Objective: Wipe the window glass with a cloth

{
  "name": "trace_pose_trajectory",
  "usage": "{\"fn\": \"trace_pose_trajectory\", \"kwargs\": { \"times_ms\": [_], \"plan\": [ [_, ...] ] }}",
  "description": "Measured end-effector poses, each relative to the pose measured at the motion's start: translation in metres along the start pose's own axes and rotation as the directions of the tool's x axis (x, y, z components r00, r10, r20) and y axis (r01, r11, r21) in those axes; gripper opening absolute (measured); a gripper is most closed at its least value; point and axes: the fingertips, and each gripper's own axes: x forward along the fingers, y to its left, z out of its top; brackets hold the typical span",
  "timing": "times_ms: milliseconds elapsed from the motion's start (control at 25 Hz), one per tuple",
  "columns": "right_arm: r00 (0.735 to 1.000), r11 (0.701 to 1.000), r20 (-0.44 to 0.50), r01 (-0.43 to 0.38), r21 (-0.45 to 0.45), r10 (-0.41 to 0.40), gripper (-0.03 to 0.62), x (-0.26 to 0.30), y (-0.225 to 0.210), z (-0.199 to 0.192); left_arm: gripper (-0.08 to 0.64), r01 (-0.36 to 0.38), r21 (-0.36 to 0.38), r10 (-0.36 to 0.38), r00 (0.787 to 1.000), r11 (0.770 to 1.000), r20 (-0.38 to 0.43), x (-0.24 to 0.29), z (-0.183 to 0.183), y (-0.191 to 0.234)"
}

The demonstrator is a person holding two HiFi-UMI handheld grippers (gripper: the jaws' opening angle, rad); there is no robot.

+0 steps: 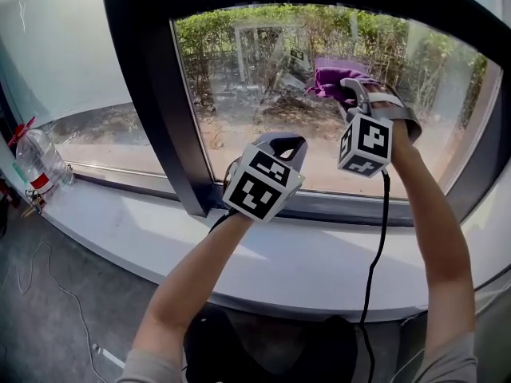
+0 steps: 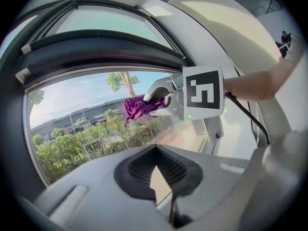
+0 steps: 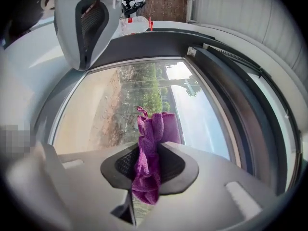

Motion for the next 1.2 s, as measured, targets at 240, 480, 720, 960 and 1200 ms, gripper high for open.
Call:
{"fn": "trace_pose_trajectory", "kwargs": {
  "times_ms": [240,480,720,960,1200],
  "plan": [
    [0.997,0.997,0.000,-0.072,0.041,0.072,0.103,-0.001,0.074,-0.016,0.000,0.028,-0.039,-0.029,0.999,0.999,-0.028,0.014,-0.026,-0.023],
    [0.985,0.982,-0.026,-0.167,0.085,0.169,0.102,-0.004,0.165,-0.035,0.000,0.056,-0.074,-0.061,0.996,0.996,-0.059,0.025,-0.051,-0.046],
    [0.960,0.951,-0.028,-0.272,0.145,0.279,0.101,0.002,0.251,-0.037,0.000,0.065,-0.113,-0.077,0.991,0.992,-0.107,0.028,-0.089,-0.059],
    [0.922,0.912,-0.022,-0.377,0.163,0.386,0.101,0.006,0.316,-0.034,0.000,0.073,-0.151,-0.095,0.985,0.986,-0.147,0.036,-0.127,-0.072],
    [0.869,0.861,-0.025,-0.485,0.155,0.494,0.100,0.008,0.362,-0.035,0.001,0.081,-0.157,-0.110,0.977,0.984,-0.184,0.042,-0.144,-0.080]
  ]
}}
